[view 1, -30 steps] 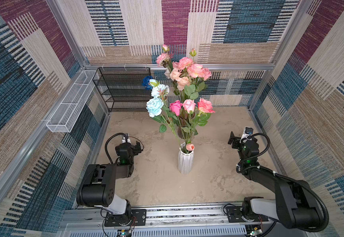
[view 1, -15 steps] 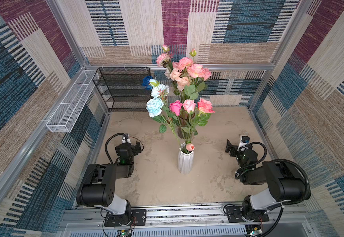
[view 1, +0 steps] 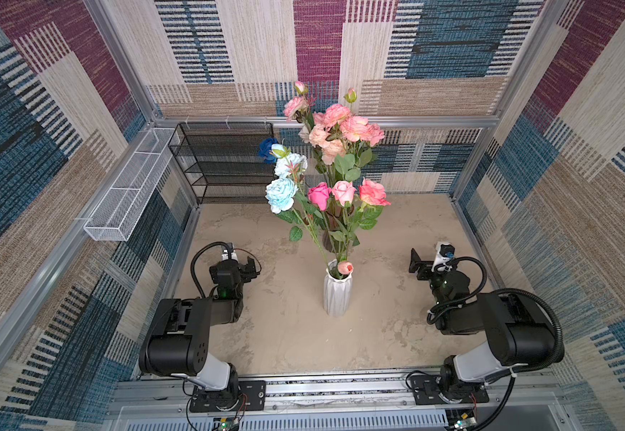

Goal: Arrange flowers in a vase
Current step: Reset both arms

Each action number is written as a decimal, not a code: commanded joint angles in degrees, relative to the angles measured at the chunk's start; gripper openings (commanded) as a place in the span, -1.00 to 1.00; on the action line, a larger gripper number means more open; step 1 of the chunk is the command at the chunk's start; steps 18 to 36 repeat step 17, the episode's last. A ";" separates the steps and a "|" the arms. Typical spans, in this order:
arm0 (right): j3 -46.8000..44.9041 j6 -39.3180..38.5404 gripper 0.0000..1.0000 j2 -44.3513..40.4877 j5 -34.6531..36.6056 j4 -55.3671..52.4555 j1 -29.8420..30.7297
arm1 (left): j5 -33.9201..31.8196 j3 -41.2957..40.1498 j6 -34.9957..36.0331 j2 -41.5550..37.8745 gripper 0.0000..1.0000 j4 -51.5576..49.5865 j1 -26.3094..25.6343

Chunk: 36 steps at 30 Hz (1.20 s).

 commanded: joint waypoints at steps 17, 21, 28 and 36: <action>0.40 -1.15 0.99 0.02 -2.84 -0.04 0.02 | -0.09 0.10 1.18 0.01 0.99 2.41 0.11; 0.40 -1.15 0.99 0.02 -2.84 -0.04 0.02 | -0.09 0.10 1.18 0.01 0.99 2.41 0.11; 0.40 -1.15 0.99 0.02 -2.84 -0.04 0.02 | -0.09 0.10 1.18 0.01 0.99 2.41 0.11; 0.40 -1.15 0.99 0.02 -2.84 -0.04 0.02 | -0.09 0.10 1.18 0.01 0.99 2.41 0.11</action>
